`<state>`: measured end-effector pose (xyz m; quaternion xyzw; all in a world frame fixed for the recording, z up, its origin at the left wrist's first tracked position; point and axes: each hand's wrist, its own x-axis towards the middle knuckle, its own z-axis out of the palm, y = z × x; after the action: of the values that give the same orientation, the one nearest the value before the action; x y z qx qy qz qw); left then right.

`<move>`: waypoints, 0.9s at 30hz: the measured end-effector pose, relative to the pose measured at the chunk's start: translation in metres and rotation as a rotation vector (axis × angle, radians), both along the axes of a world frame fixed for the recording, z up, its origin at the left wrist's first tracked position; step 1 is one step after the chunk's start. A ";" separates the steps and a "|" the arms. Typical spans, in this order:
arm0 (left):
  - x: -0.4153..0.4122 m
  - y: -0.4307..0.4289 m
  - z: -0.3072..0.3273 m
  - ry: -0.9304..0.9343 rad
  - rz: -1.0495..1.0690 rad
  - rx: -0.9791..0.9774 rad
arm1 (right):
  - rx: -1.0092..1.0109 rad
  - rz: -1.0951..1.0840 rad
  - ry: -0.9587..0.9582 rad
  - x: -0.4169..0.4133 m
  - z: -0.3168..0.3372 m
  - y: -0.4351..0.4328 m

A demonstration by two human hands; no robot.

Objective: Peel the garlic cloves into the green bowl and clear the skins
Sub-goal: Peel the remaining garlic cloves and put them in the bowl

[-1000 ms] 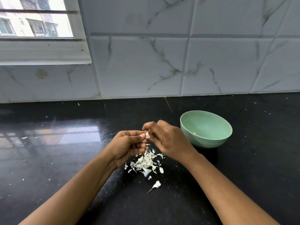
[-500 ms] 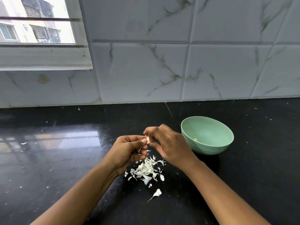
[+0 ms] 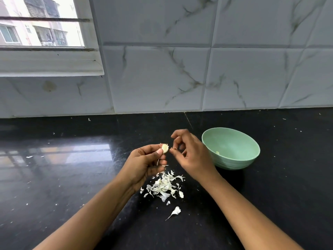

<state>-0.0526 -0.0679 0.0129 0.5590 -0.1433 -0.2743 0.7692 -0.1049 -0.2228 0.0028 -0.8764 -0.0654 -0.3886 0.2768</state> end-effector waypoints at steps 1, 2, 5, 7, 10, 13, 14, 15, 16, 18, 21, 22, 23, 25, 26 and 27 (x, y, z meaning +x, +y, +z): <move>0.000 0.000 -0.001 -0.038 0.017 0.019 | 0.104 -0.002 0.024 0.001 0.001 -0.002; -0.001 0.000 -0.001 -0.081 0.029 0.046 | 0.215 0.007 0.060 0.001 0.001 -0.003; -0.001 0.001 -0.003 -0.228 0.065 0.118 | 0.612 0.130 0.202 0.001 0.004 0.000; -0.002 0.001 -0.005 -0.346 0.096 0.171 | 0.785 0.194 0.257 0.001 0.004 0.003; -0.003 0.000 -0.008 -0.546 0.145 0.258 | 0.843 0.213 0.301 0.001 0.005 0.005; -0.005 0.000 -0.011 -0.704 0.180 0.326 | 0.798 0.187 0.312 0.003 0.002 0.005; -0.005 0.000 -0.011 -0.734 0.192 0.339 | 0.784 0.177 0.307 0.003 0.002 0.006; -0.005 0.000 -0.012 -0.761 0.205 0.350 | 0.776 0.172 0.302 0.003 0.002 0.006; -0.005 0.000 -0.012 -0.787 0.217 0.363 | 0.771 0.169 0.295 0.003 0.003 0.006; -0.004 0.000 -0.012 -0.823 0.233 0.383 | 0.742 0.160 0.280 0.002 0.004 0.007; -0.004 0.000 -0.013 -0.855 0.233 0.402 | 0.686 0.134 0.269 0.000 0.005 0.008; -0.004 0.000 -0.013 -0.859 0.229 0.408 | 0.670 0.125 0.266 -0.001 0.005 0.008; -0.004 0.000 -0.013 -0.860 0.224 0.412 | 0.657 0.118 0.266 -0.002 0.006 0.008; -0.005 0.000 -0.013 -0.865 0.213 0.415 | 0.645 0.111 0.266 -0.002 0.006 0.008; -0.005 0.000 -0.013 -0.862 0.207 0.410 | 0.643 0.110 0.264 -0.003 0.006 0.008; -0.005 0.000 -0.013 -0.845 0.196 0.394 | 0.644 0.111 0.261 -0.003 0.006 0.007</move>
<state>-0.0572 -0.0683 0.0000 0.7678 -0.3353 0.0288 0.5451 -0.1074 -0.2154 0.0087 -0.7817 0.0490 -0.2582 0.5656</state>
